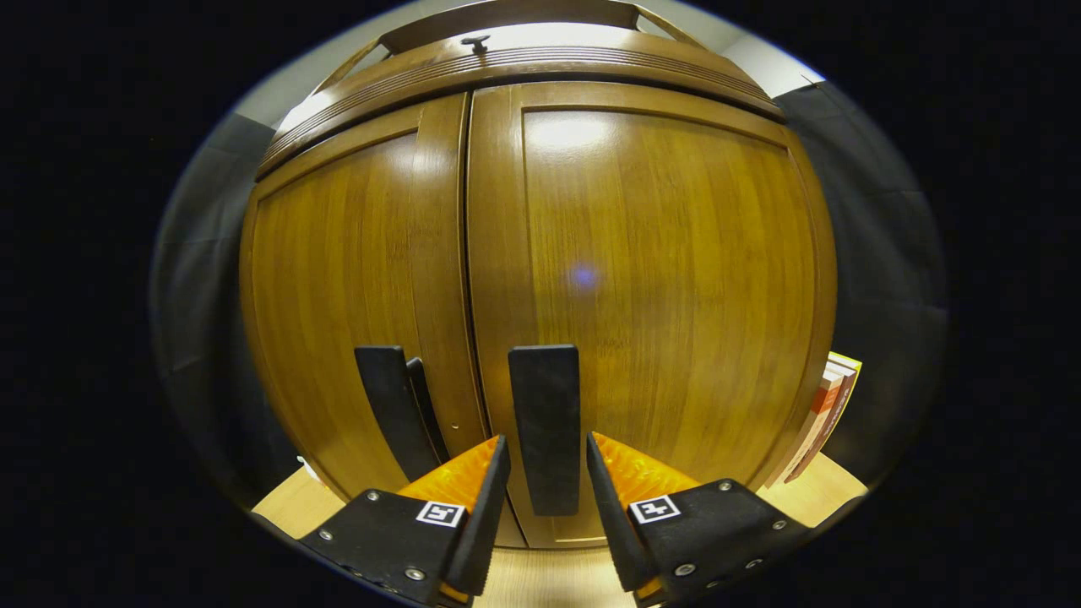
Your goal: Open the right door of the double-door shoe cabinet with the right hand, and open the left door with the left hand.
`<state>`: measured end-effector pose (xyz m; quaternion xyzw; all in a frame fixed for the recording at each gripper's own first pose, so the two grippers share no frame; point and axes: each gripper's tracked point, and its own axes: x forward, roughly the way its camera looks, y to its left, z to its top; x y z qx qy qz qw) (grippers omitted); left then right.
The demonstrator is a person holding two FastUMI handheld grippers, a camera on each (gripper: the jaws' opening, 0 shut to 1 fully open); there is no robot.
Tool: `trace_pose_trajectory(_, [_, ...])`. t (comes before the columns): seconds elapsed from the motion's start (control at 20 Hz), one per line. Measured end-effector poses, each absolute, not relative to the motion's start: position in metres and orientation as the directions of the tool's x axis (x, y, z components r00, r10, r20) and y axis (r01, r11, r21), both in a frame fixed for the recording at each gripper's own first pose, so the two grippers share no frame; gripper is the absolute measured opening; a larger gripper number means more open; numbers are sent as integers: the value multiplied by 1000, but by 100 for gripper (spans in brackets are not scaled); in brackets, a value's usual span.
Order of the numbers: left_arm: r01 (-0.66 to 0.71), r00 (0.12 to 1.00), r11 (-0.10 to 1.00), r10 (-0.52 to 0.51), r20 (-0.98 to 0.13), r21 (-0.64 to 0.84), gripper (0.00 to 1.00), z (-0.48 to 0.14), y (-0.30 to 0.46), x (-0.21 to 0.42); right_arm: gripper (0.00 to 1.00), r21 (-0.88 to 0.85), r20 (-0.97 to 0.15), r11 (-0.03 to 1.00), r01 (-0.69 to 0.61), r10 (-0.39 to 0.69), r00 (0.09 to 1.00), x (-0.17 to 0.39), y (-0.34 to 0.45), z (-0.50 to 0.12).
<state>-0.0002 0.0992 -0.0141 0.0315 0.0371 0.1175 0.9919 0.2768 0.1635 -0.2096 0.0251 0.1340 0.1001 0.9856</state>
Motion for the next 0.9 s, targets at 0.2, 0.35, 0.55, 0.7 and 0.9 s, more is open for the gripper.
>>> trace_pose_trajectory(0.2, [-237, 968, 969, 242, -70, 71, 96, -14, 100, 1, 37, 83, -270, 980, -179, 195, 943, 277, 161, -211])
trace_pose_trajectory(0.35, [-233, 969, 970, 237, -73, 67, 93, -16, 99, -1, 33, 75, -273, 980, -183, 197, 942, 275, 160, -212])
trace_pose_trajectory(0.55, [-218, 973, 973, 222, -64, 69, 96, -14, 98, -1, 28, 73, -266, 980, -187, 199, 943, 257, 154, -209])
trace_pose_trajectory(0.7, [-216, 974, 973, 221, -55, 77, 93, -13, 99, 0, 27, 56, -259, 982, -179, 188, 947, 235, 143, -206])
trace_pose_trajectory(0.9, [-212, 975, 975, 216, -50, 71, 93, -12, 97, -1, 26, 37, -255, 981, -189, 193, 948, 204, 125, -203])
